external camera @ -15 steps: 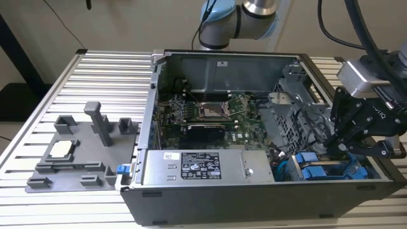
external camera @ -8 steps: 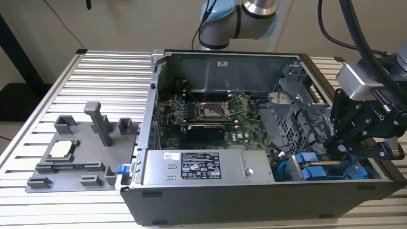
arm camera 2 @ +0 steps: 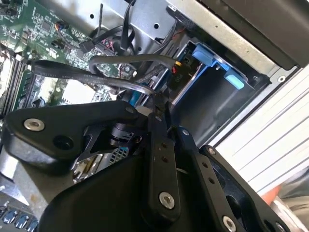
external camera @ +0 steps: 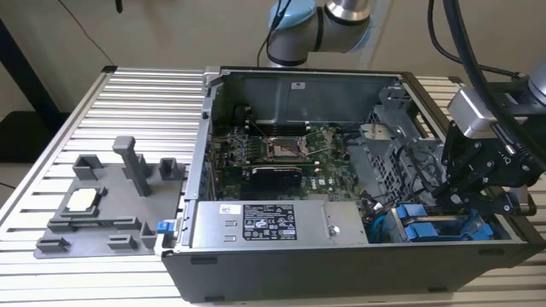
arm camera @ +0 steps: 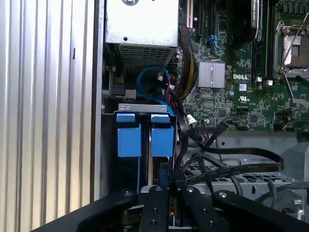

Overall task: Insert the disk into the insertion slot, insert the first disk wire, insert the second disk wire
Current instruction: 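Insert the second disk wire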

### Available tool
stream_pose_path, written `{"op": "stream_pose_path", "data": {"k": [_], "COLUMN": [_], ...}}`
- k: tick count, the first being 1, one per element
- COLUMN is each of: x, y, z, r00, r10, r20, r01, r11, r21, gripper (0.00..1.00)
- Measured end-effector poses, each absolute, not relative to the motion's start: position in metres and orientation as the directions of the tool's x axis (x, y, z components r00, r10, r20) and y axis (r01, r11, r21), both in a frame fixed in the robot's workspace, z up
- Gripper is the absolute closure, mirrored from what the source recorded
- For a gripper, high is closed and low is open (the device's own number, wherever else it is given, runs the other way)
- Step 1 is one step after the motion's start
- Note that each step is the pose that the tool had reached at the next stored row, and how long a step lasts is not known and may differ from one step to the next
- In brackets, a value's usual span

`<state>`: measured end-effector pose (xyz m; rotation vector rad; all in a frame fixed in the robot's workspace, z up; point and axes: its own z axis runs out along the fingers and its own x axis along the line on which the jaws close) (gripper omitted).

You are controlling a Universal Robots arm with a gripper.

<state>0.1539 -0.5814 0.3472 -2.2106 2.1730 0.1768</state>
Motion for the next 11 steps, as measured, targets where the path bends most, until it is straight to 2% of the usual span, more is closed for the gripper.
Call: {"op": "stream_pose_path", "data": {"k": [11], "x": [0.1559], "y": [-0.5811], "z": [0.3400], "r00": [0.001], "r10": [-0.994], "r20": [-0.107], "r01": [-0.999], "r11": [-0.007], "r21": [0.053], "gripper": [0.84]}}
